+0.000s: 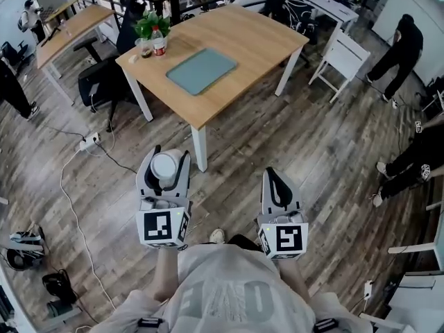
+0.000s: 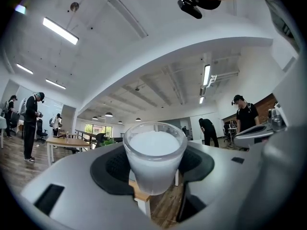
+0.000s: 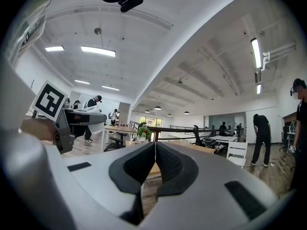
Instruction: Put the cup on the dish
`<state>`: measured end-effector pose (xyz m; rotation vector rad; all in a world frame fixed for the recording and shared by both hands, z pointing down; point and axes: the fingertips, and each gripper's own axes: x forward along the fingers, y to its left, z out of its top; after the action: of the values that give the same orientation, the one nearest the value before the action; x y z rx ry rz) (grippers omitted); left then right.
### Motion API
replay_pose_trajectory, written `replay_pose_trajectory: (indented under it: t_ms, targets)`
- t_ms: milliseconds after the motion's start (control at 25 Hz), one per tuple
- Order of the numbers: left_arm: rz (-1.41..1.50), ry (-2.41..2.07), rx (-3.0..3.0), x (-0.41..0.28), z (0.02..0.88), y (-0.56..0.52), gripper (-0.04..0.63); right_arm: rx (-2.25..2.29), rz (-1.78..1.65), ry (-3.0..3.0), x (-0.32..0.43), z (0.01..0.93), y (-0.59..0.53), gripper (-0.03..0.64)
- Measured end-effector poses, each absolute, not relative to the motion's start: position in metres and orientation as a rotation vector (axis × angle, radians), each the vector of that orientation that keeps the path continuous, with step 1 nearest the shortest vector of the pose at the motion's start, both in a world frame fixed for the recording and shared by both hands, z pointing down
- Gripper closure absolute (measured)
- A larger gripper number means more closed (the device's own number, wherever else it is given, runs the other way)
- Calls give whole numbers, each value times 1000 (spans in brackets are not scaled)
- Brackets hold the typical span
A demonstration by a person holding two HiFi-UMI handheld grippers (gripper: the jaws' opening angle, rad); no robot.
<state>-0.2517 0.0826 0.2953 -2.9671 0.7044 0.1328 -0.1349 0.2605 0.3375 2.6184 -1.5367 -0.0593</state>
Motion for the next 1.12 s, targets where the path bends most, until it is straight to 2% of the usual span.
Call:
replay_pose_trajectory:
  t_ms: [320, 640, 1120]
  targets:
    - [108, 682, -2996, -216, 296, 64, 334, 2601, -42, -1539, -108, 339, 241, 595]
    - [93, 695, -2960, -148, 302, 25, 334, 2548, -75, -1646, -42, 351, 179, 595]
    - [29, 897, -2884, -10, 294, -55, 334, 2500, -68, -1759, 124, 345, 113, 594]
